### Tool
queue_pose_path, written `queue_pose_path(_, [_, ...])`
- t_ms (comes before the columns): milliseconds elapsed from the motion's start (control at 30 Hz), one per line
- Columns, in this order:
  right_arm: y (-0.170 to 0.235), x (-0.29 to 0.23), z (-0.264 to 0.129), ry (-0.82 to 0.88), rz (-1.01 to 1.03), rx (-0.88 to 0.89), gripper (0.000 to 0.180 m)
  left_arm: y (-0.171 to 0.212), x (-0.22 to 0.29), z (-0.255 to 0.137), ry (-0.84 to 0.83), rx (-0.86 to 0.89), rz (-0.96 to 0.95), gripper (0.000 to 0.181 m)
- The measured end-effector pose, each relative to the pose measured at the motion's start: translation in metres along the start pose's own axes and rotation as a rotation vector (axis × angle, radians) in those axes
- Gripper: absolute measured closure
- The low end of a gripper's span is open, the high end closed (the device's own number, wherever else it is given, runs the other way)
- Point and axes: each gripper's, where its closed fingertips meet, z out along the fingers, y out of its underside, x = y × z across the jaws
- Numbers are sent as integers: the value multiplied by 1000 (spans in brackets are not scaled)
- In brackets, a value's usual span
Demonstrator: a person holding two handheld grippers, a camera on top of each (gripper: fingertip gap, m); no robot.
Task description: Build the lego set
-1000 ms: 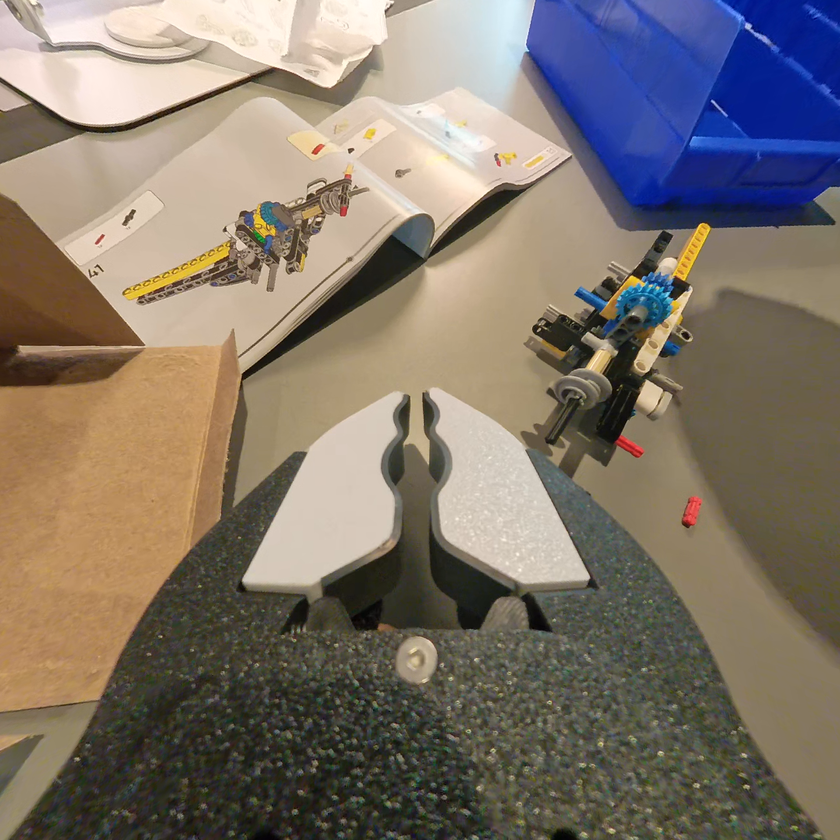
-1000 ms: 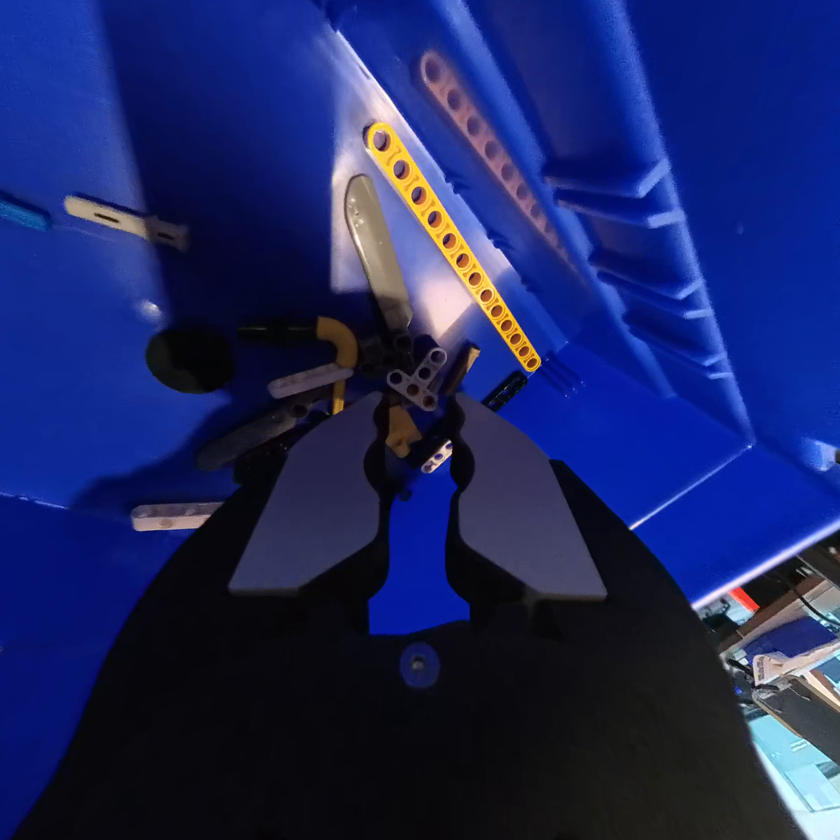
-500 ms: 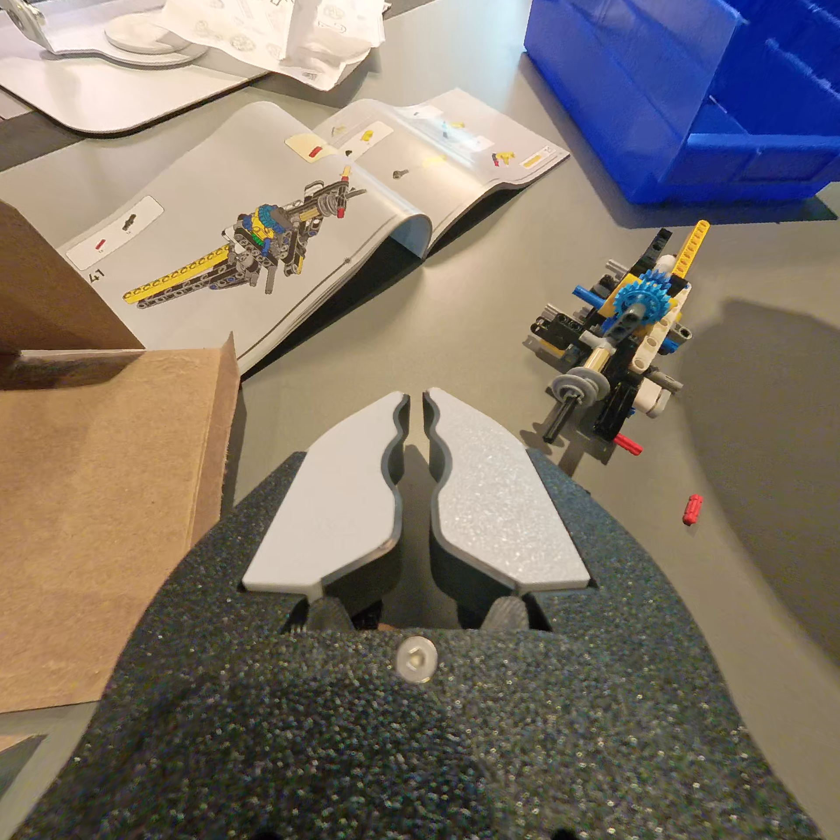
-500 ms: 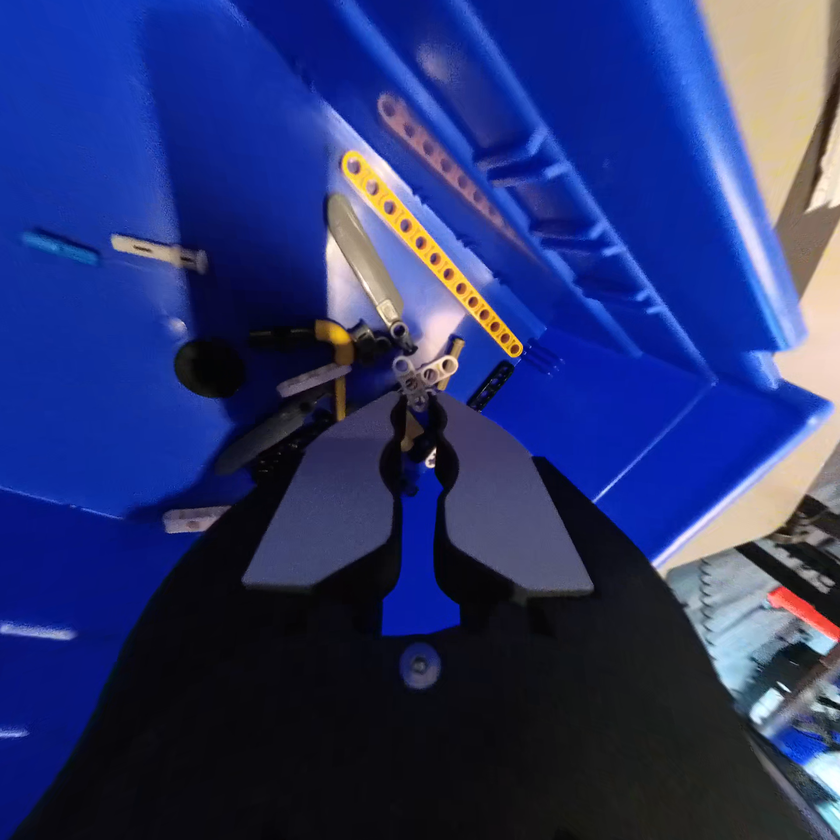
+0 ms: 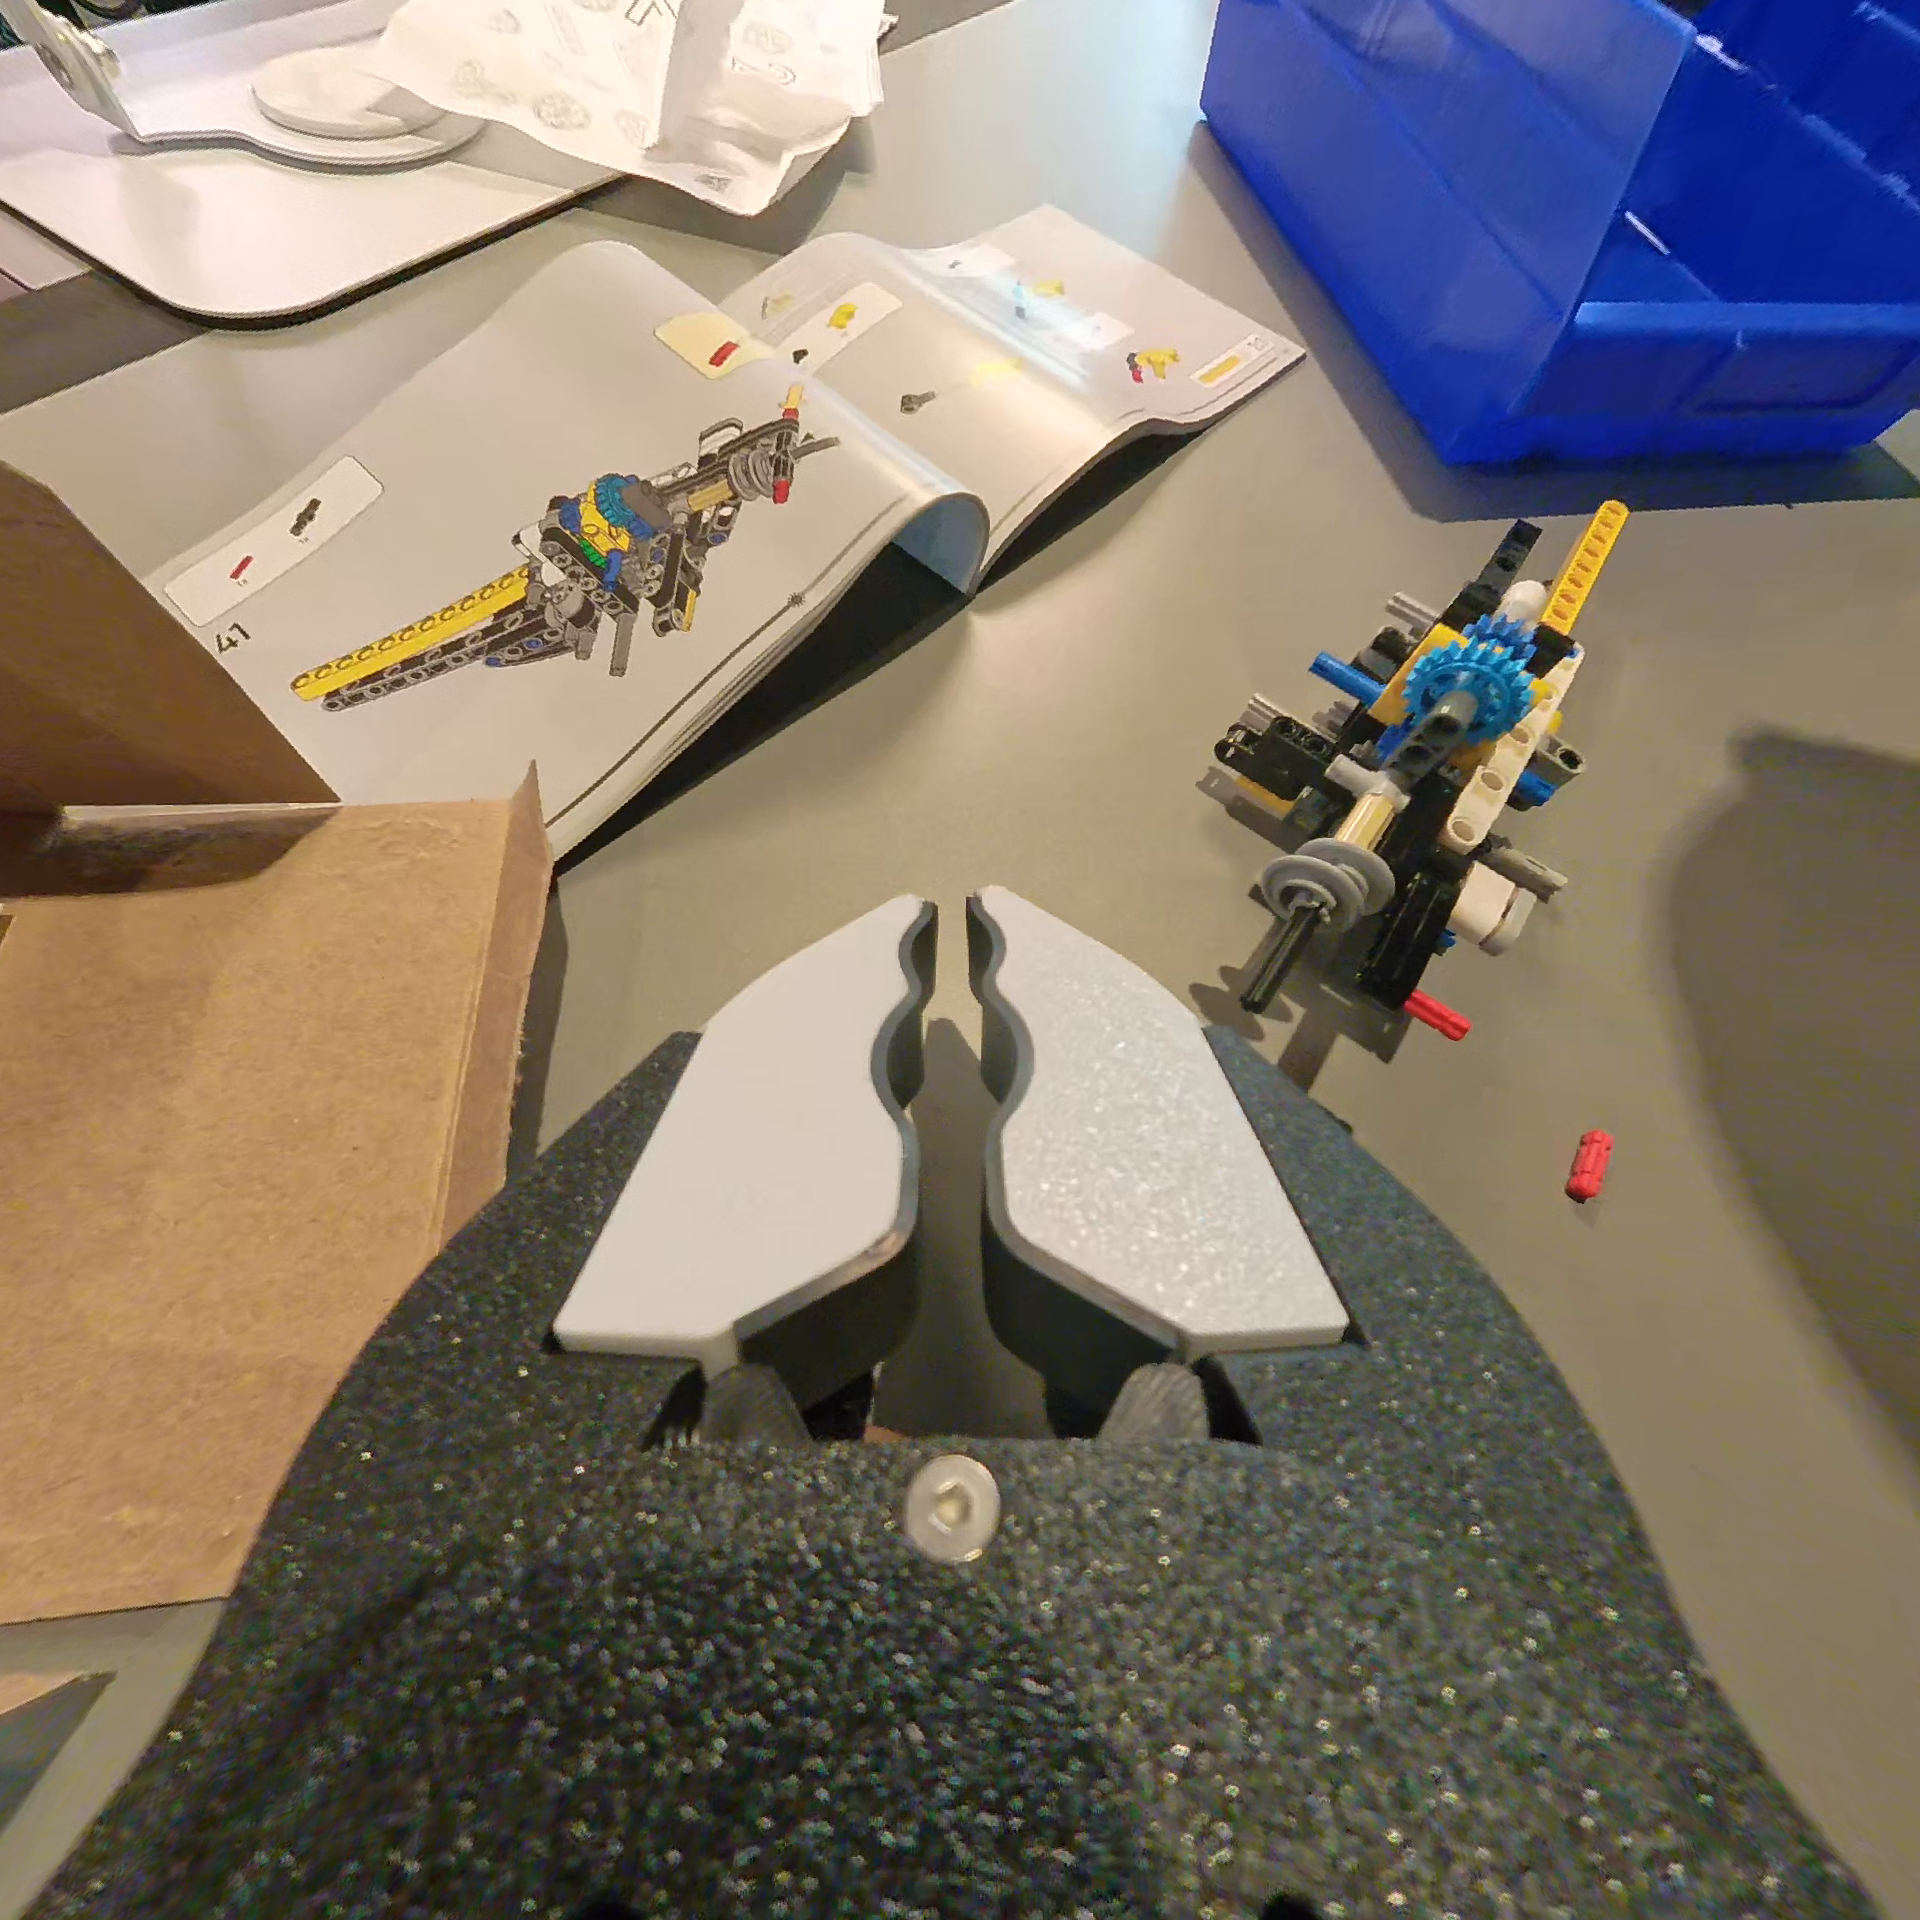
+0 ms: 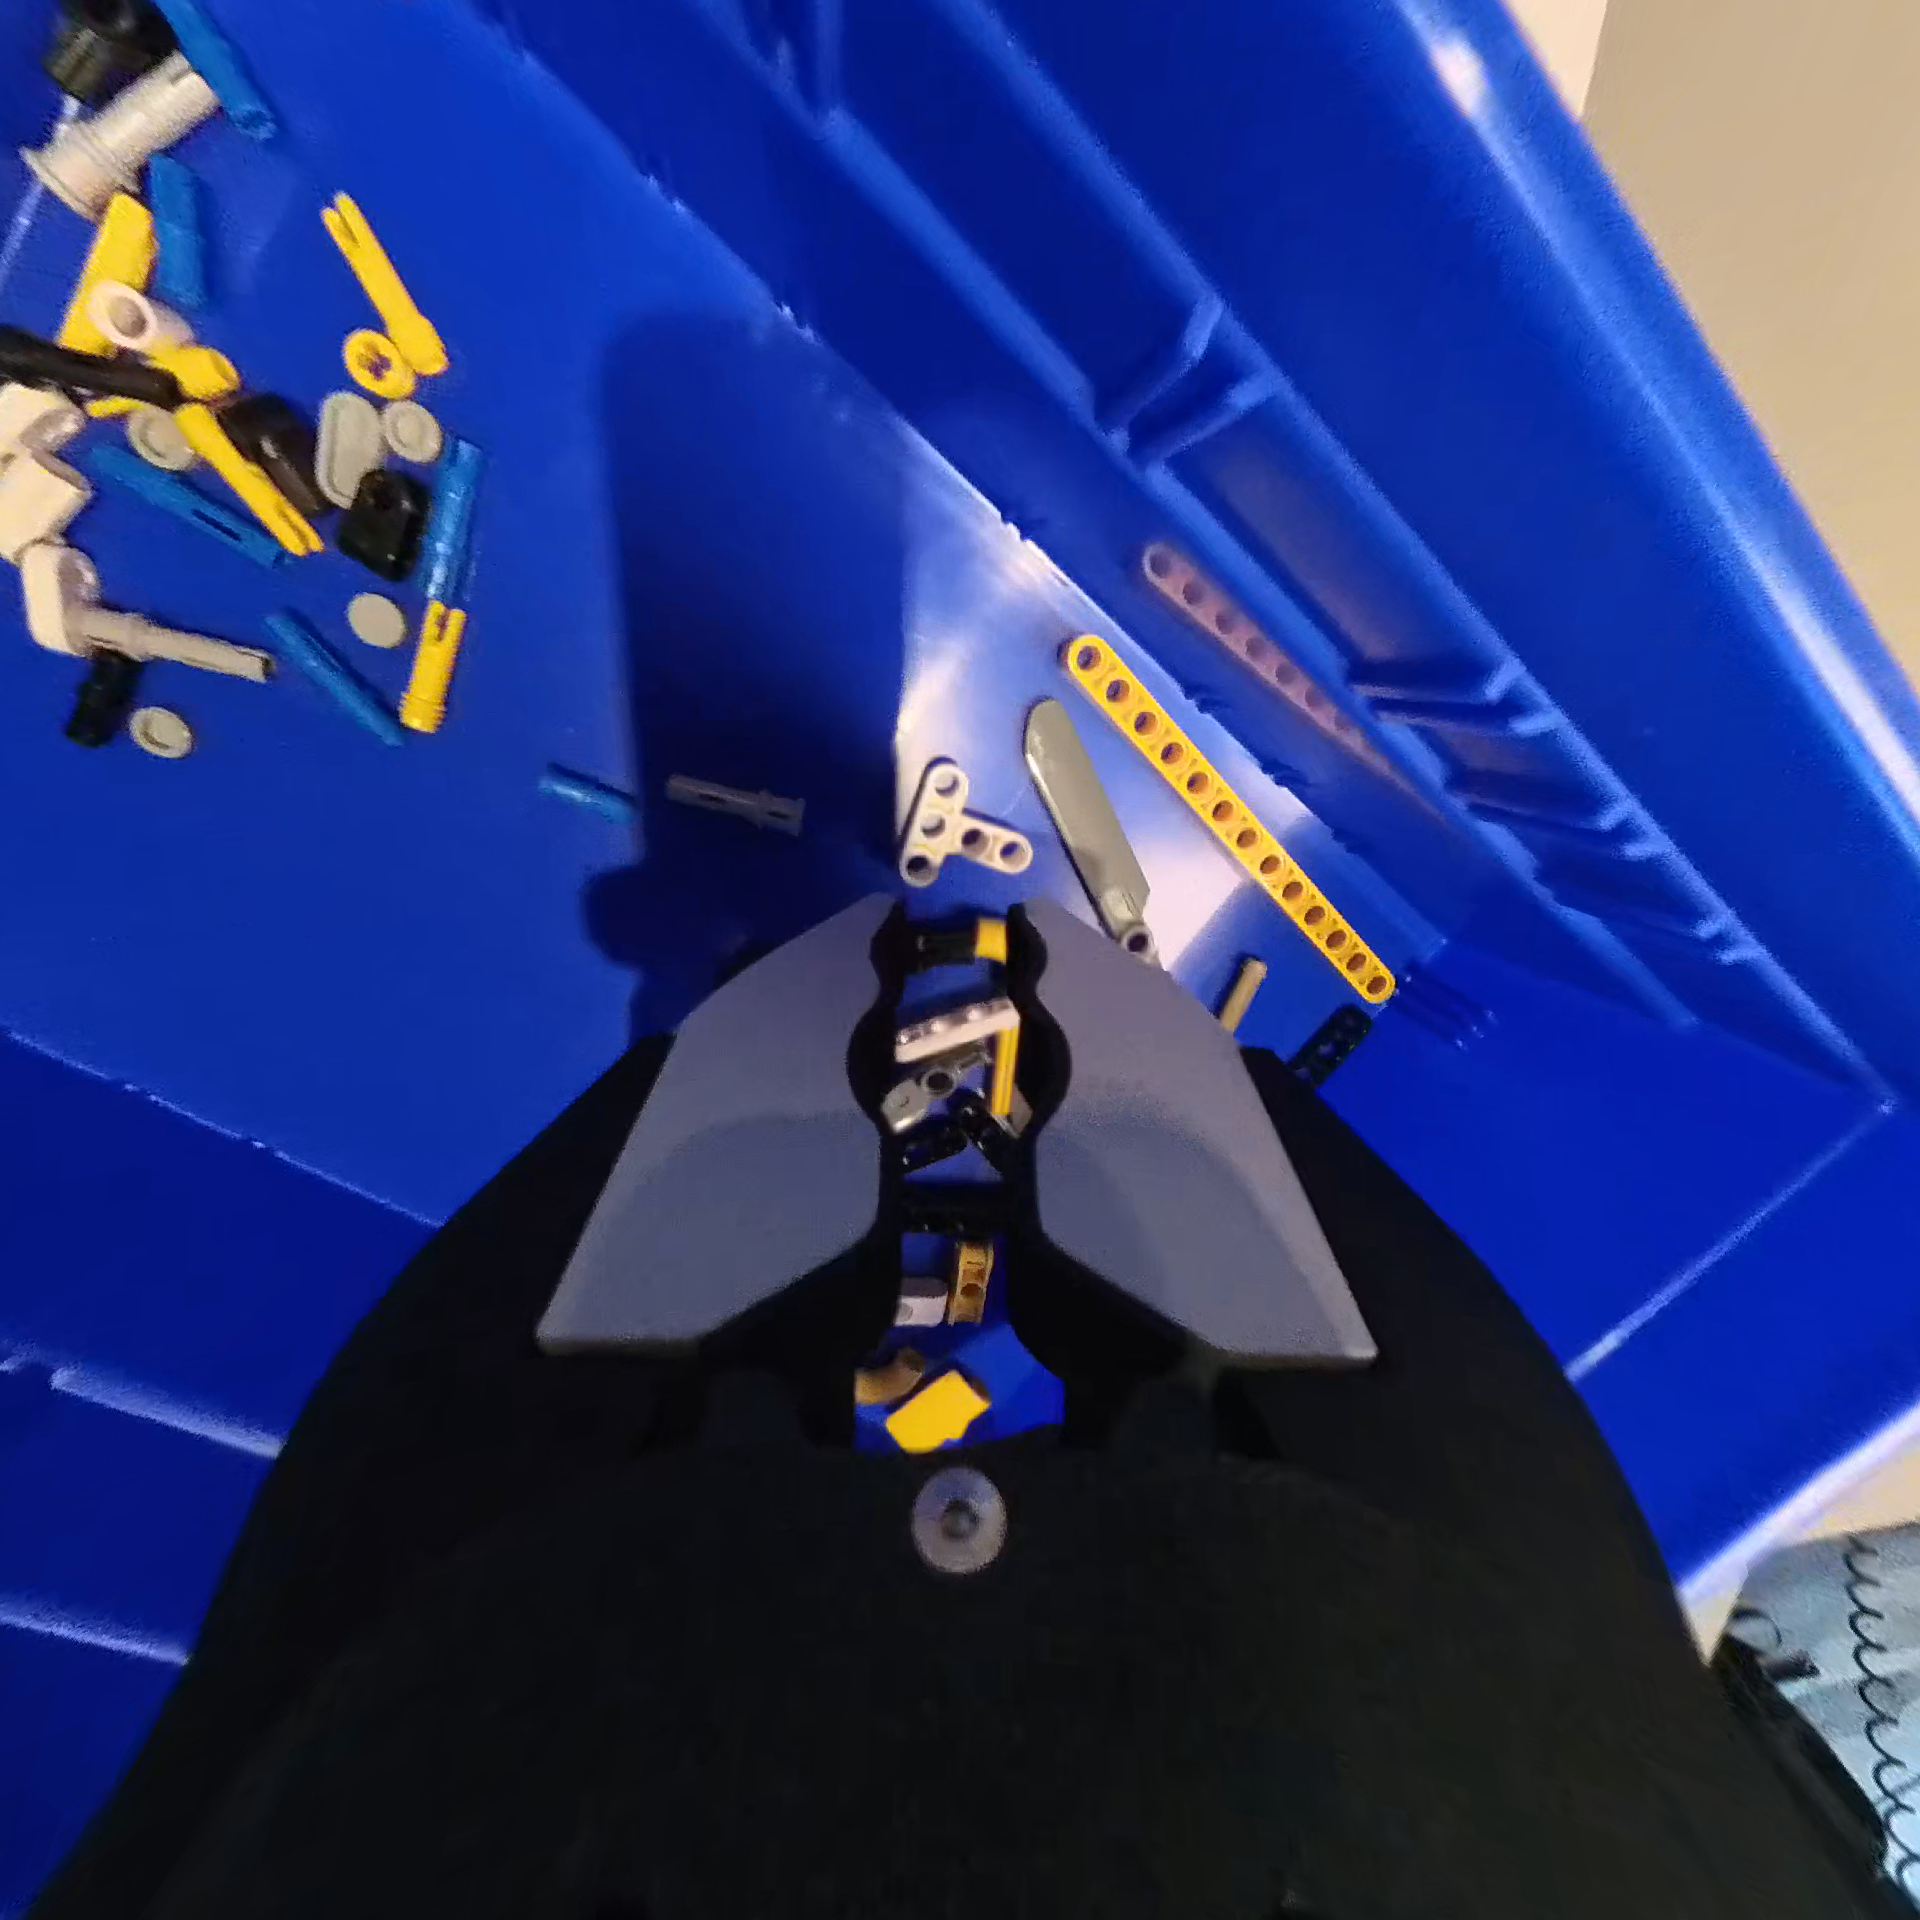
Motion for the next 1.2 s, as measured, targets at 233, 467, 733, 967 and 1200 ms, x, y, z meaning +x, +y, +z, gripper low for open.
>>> queue_pose_path(233, [24, 16, -57, 152, 164, 74, 162, -1, -1, -1, 4, 9, -18, 175])
queue_pose_path(467, [63, 12, -82, 229, 344, 123, 163, -1, -3, -1, 11, 8, -40, 175])
queue_pose_path(733, [75, 9, -91, 262, 380, 130, 163, 0, -2, 0, 16, 0, -43, 175])
queue_pose_path(967, [74, 13, -93, 301, 382, 181, 163, 1, -3, 1, 15, -7, -45, 175])
queue_pose_path(1200, [69, 17, -94, 318, 374, 219, 163, 2, -3, 2, 7, -22, -38, 175])
